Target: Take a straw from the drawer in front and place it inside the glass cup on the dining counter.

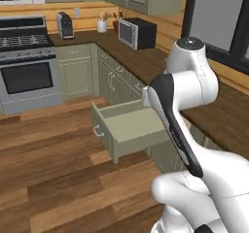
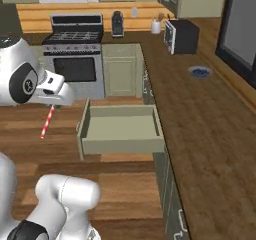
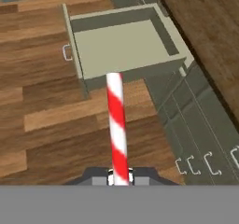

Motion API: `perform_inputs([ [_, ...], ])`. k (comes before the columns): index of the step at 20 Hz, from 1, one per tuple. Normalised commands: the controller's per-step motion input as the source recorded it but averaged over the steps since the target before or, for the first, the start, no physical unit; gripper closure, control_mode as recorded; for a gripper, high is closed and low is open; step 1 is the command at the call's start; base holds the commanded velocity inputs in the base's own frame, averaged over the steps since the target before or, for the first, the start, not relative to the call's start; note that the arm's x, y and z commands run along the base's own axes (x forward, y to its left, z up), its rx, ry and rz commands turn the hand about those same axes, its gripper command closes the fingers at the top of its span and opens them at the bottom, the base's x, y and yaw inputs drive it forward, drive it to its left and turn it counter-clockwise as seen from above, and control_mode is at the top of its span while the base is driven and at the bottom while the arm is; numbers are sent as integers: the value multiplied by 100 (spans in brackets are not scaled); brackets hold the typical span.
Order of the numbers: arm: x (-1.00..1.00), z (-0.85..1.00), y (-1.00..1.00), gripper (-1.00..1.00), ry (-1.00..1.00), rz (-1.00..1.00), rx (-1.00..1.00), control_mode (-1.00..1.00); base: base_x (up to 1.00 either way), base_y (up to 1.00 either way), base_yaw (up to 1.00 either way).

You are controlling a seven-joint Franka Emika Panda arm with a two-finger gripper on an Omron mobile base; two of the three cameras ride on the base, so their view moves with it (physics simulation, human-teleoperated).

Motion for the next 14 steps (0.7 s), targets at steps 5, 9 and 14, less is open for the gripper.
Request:
perform_inputs([
  [5,0,0,0,100,0,0,0,100,-45,77,79],
  [9,0,0,0,100,0,0,0,100,-22,70,74],
  [14,0,0,0,100,0,0,0,100,-5,70,66],
])
